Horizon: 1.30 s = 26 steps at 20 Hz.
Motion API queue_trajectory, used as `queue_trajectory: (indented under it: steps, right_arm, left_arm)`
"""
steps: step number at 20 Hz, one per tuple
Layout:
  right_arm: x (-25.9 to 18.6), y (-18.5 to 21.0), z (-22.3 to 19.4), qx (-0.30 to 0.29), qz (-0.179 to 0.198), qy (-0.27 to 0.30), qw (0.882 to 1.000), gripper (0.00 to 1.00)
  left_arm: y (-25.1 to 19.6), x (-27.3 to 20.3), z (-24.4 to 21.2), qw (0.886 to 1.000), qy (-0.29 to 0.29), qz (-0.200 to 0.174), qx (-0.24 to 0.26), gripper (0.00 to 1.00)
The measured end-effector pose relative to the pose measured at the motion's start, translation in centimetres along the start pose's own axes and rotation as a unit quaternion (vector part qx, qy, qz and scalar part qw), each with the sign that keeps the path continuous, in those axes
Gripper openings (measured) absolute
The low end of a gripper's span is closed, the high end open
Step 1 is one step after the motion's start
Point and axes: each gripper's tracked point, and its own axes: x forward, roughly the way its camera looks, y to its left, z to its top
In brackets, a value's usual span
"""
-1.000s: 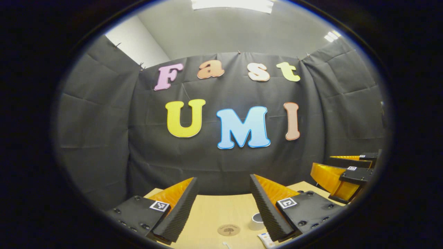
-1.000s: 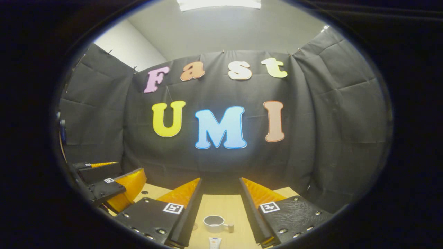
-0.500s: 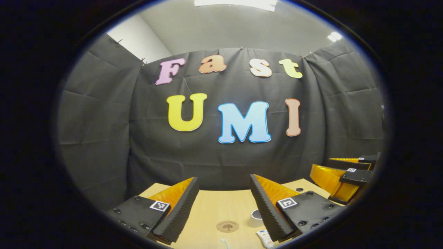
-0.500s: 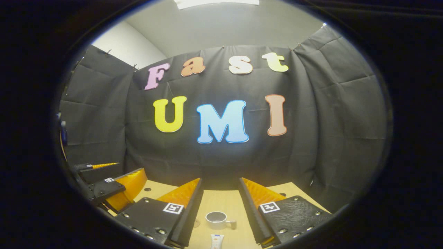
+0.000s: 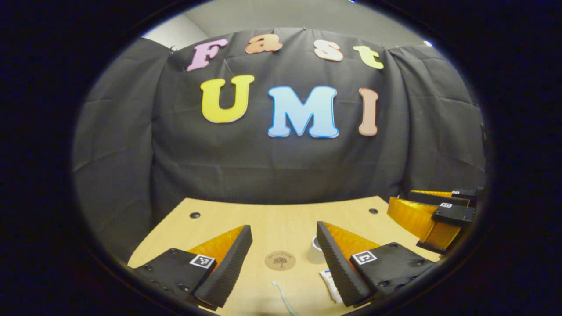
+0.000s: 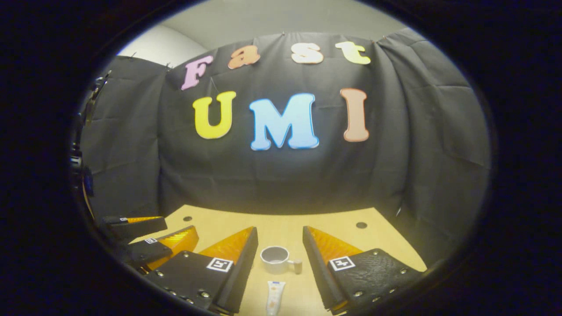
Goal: Put the toothbrush and toothpaste on the desktop into the cup, then pick up the cup and place it on the coaster on the desktop.
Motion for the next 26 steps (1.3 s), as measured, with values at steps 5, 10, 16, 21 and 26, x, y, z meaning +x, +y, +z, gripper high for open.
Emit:
queue_trajectory:
  steps: [5,10,16,21,26]
  right_arm:
    - [1.4,0.0,-7.5,0.000,0.012,0.122,0.992,0.65]
    - [2.6,0.4,-12.7,-0.009,0.026,0.200,0.979,0.65]
    - [4.0,0.9,-18.7,-0.008,0.033,0.293,0.955,0.66]
    - [4.5,1.1,-22.8,-0.004,0.022,0.376,0.927,0.67]
    - [4.9,1.0,-25.3,-0.014,0.015,0.421,0.907,0.68]
  left_arm:
    - [0.8,1.5,-8.3,0.995,0.098,-0.004,-0.020,0.98]
    - [1.4,2.5,-15.3,0.981,0.189,-0.003,-0.029,0.98]
    - [1.4,2.9,-23.1,0.953,0.298,0.004,-0.059,0.99]
    - [1.3,3.1,-28.0,0.927,0.368,0.016,-0.075,0.98]
    - [1.6,3.6,-30.3,0.914,0.399,0.034,-0.059,0.99]
